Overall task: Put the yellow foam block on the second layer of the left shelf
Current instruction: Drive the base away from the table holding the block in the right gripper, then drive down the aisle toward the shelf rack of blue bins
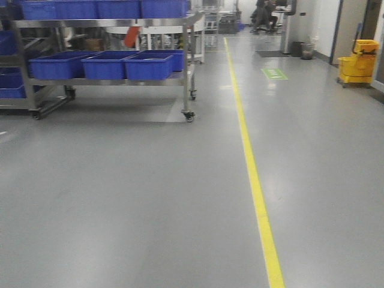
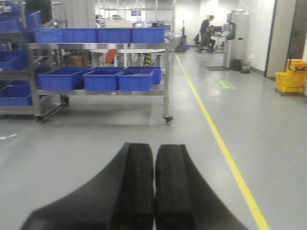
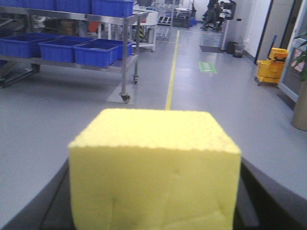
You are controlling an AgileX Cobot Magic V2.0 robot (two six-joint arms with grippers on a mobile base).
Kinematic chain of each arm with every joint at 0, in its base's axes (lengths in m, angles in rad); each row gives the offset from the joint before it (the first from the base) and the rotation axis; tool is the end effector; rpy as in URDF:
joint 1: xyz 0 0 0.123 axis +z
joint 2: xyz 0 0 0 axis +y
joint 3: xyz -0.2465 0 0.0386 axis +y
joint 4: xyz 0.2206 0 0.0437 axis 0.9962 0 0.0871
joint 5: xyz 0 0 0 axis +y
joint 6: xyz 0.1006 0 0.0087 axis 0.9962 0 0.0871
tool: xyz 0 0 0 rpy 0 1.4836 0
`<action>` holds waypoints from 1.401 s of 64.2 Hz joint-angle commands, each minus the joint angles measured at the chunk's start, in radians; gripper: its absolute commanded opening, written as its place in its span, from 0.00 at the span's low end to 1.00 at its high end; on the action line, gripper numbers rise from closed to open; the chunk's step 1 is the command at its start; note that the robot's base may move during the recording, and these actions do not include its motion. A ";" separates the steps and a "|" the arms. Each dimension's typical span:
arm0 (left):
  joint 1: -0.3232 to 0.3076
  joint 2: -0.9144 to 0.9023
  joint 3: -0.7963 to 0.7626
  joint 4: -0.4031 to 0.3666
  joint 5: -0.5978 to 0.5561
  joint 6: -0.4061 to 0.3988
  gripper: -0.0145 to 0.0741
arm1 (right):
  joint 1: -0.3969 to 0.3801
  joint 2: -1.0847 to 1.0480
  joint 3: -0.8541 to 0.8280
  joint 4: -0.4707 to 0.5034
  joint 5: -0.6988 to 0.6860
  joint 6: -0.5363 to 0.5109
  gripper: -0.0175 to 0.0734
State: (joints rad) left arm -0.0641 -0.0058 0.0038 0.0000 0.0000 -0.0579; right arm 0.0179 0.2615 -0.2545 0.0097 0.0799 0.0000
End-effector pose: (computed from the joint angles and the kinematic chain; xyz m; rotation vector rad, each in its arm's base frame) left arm 0.0742 -0.0048 0.2132 0.0046 1.4824 -0.0988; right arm 0.0937 0.0018 0.2661 -0.0071 1.5705 0.0223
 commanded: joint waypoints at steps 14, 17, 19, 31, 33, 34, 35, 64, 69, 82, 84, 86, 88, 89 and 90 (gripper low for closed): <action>-0.003 -0.021 0.027 -0.006 -0.082 -0.003 0.30 | -0.005 0.009 -0.027 -0.010 -0.098 -0.014 0.76; -0.003 -0.021 0.027 -0.006 -0.082 -0.003 0.30 | -0.005 0.009 -0.027 -0.010 -0.098 -0.014 0.76; -0.003 -0.021 0.027 -0.006 -0.082 -0.003 0.30 | -0.005 0.009 -0.027 -0.010 -0.098 -0.014 0.76; -0.003 -0.021 0.027 -0.006 -0.082 -0.003 0.30 | -0.005 0.009 -0.027 -0.010 -0.098 -0.014 0.76; -0.003 -0.021 0.027 -0.006 -0.082 -0.003 0.30 | -0.005 0.009 -0.027 -0.010 -0.098 -0.014 0.76; -0.003 -0.021 0.027 -0.006 -0.082 -0.003 0.30 | -0.005 0.009 -0.027 -0.010 -0.098 -0.014 0.76; -0.003 -0.021 0.027 -0.006 -0.082 -0.003 0.30 | -0.005 0.009 -0.027 -0.010 -0.098 -0.014 0.76; -0.003 -0.021 0.027 -0.006 -0.082 -0.003 0.30 | -0.005 0.009 -0.027 -0.010 -0.098 -0.014 0.76; -0.003 -0.021 0.027 -0.006 -0.082 -0.003 0.30 | -0.005 0.009 -0.027 -0.010 -0.098 -0.014 0.76; -0.003 -0.021 0.027 -0.006 -0.082 -0.003 0.30 | -0.005 0.009 -0.027 -0.010 -0.098 -0.014 0.76; -0.003 -0.021 0.027 -0.006 -0.082 -0.003 0.30 | -0.005 0.009 -0.027 -0.010 -0.098 -0.014 0.76; -0.003 -0.021 0.027 -0.006 -0.082 -0.003 0.30 | -0.005 0.009 -0.027 -0.010 -0.098 -0.014 0.76; -0.003 -0.021 0.027 -0.006 -0.082 -0.003 0.30 | -0.005 0.009 -0.027 -0.010 -0.098 -0.014 0.76; -0.003 -0.021 0.027 -0.006 -0.082 -0.003 0.30 | -0.005 0.009 -0.027 -0.010 -0.098 -0.014 0.76; -0.003 -0.021 0.027 -0.006 -0.082 -0.003 0.30 | -0.005 0.009 -0.027 -0.010 -0.098 -0.014 0.76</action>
State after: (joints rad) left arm -0.0641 -0.0058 0.0038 0.0000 0.0000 -0.0579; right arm 0.0179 0.2615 -0.2521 0.0097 0.0799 0.0000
